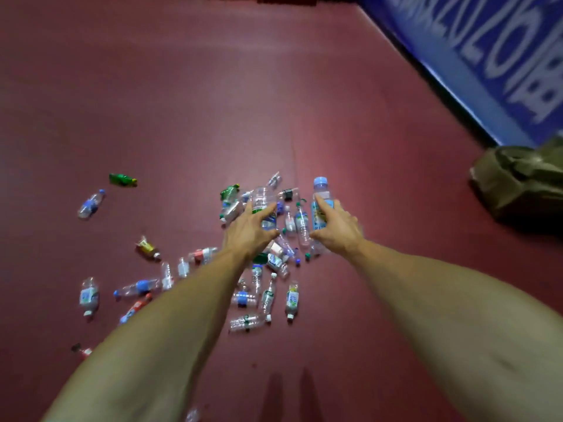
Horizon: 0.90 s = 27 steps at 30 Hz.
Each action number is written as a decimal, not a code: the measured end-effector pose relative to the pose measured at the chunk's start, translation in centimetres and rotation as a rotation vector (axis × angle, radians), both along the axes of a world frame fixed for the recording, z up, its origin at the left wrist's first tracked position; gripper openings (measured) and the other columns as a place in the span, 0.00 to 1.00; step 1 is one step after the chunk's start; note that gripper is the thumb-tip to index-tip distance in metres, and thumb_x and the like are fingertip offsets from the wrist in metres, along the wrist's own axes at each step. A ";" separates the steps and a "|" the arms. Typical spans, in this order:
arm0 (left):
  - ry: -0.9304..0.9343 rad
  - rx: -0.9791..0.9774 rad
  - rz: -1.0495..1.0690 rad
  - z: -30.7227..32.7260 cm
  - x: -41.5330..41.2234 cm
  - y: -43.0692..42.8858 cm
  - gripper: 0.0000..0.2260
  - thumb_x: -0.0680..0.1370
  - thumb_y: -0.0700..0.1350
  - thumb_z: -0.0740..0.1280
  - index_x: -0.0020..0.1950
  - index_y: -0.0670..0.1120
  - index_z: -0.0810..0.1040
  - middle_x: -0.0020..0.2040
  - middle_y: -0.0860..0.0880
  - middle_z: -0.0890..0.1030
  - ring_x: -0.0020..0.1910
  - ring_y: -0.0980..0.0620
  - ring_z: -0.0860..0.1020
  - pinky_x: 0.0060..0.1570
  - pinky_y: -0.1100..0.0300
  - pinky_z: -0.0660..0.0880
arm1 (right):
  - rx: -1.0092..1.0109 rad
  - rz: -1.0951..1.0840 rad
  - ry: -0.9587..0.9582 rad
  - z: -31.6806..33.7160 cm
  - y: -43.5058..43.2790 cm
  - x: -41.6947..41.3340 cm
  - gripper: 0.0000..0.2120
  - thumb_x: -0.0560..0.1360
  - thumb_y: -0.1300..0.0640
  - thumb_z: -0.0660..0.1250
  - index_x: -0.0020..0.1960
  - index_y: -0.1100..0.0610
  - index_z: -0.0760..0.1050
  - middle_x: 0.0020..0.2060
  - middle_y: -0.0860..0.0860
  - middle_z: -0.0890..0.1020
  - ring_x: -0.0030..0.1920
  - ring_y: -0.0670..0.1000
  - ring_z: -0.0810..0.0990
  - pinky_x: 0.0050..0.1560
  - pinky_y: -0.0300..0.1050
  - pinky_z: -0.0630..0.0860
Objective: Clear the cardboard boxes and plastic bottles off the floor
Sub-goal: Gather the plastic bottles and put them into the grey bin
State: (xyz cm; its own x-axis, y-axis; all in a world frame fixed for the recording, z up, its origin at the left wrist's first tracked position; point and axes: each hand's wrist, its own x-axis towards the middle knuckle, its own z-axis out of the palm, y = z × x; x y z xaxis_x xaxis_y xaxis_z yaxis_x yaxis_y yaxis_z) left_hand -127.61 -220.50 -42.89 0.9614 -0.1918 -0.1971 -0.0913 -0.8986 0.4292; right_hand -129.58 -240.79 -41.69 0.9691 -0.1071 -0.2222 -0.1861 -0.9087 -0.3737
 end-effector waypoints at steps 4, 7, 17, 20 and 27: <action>-0.024 -0.005 -0.183 0.9 0.2 -12.6 0.30 0.76 0.58 0.69 0.76 0.67 0.63 0.81 0.45 0.58 0.71 0.39 0.71 0.66 0.47 0.72 | -0.039 -0.147 0.002 1.3 -12.2 -3.7 0.40 0.73 0.51 0.71 0.78 0.39 0.55 0.67 0.53 0.68 0.58 0.64 0.78 0.56 0.51 0.73; -0.037 -0.022 -0.293 1.5 -0.6 -22.9 0.30 0.75 0.58 0.70 0.76 0.67 0.64 0.78 0.47 0.63 0.69 0.40 0.72 0.63 0.48 0.73 | -0.070 -0.250 0.021 2.0 -22.1 -7.1 0.40 0.73 0.49 0.72 0.79 0.39 0.55 0.67 0.51 0.67 0.57 0.64 0.78 0.56 0.52 0.74; -0.054 -0.060 -0.570 4.5 -6.8 -53.4 0.29 0.76 0.58 0.69 0.75 0.69 0.63 0.81 0.46 0.57 0.69 0.39 0.72 0.64 0.50 0.72 | -0.053 -0.563 -0.012 4.1 -49.1 -17.9 0.43 0.74 0.47 0.72 0.80 0.39 0.50 0.69 0.52 0.65 0.60 0.63 0.76 0.58 0.50 0.71; -0.076 -0.043 -0.659 5.2 -7.6 -60.6 0.29 0.76 0.58 0.69 0.75 0.69 0.63 0.81 0.46 0.57 0.70 0.39 0.71 0.65 0.50 0.71 | -0.032 -0.661 -0.029 4.2 -54.6 -20.5 0.43 0.74 0.47 0.73 0.80 0.39 0.50 0.69 0.52 0.66 0.60 0.63 0.76 0.58 0.52 0.72; -0.096 -0.059 -0.895 4.3 -9.0 -78.2 0.28 0.76 0.59 0.69 0.75 0.68 0.64 0.81 0.47 0.58 0.69 0.40 0.72 0.63 0.52 0.72 | -0.029 -0.910 -0.012 2.6 -67.0 -25.6 0.43 0.74 0.48 0.73 0.80 0.40 0.50 0.68 0.52 0.66 0.60 0.62 0.77 0.58 0.52 0.73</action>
